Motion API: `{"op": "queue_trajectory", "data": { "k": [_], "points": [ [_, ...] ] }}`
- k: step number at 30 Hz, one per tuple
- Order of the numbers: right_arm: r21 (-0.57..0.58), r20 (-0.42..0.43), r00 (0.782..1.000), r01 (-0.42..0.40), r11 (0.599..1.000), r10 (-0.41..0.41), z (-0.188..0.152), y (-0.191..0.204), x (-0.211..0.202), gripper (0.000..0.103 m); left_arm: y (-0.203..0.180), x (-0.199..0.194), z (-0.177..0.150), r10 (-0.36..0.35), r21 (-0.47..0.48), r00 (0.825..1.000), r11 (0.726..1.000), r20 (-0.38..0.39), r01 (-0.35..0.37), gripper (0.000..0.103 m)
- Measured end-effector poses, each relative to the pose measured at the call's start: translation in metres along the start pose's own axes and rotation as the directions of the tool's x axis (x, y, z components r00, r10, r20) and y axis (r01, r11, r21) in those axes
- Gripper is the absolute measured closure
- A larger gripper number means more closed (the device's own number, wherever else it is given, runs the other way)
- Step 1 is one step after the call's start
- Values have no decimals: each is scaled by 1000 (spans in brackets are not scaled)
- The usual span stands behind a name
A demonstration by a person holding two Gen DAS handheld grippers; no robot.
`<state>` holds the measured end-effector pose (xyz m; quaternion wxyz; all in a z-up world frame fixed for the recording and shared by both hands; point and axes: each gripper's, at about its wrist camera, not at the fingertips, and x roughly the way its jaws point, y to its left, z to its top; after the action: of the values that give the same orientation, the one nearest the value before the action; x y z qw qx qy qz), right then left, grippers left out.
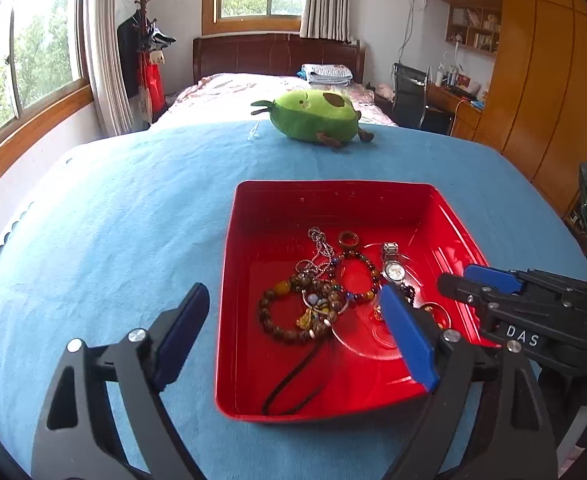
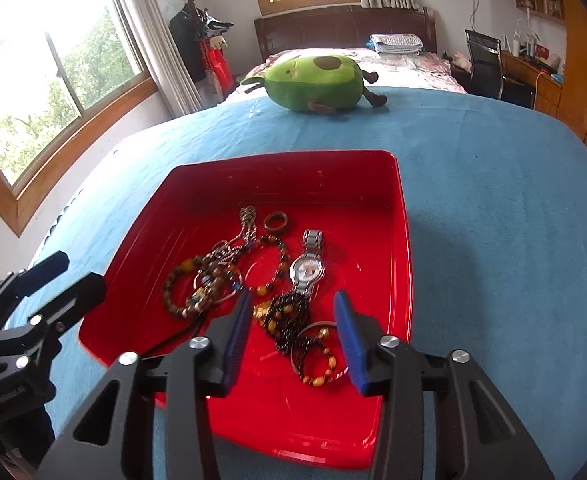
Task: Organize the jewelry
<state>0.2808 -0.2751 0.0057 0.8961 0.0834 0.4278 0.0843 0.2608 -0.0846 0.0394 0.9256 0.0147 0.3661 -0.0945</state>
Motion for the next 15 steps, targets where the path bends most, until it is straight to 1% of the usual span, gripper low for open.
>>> {"op": "queue_trajectory", "data": {
  "k": [2,6,9,11,13,15],
  "points": [
    [-6,5,1000,3,1000,-3,-5,2,-6,54,0,-8,-4,6,5,1000,1000,12,-6,15],
    [-18,20,1000,8,1000,-8,-10,7,-16,40,0,-19,-11,23,13,999,1000,23,-23,13],
    [-22,27,1000,6,1000,-5,-13,10,-20,34,0,-27,-18,33,19,999,999,27,-34,12],
    [-23,31,1000,6,1000,-6,-15,13,-23,32,1,-31,-21,36,23,999,999,25,-37,12],
    [-22,30,1000,8,1000,-7,-18,13,-26,28,2,-34,-24,42,21,999,999,28,-42,12],
    [-14,28,1000,8,1000,-8,-21,13,-29,19,3,-38,-26,51,18,998,999,32,-52,11]
  ]
}}
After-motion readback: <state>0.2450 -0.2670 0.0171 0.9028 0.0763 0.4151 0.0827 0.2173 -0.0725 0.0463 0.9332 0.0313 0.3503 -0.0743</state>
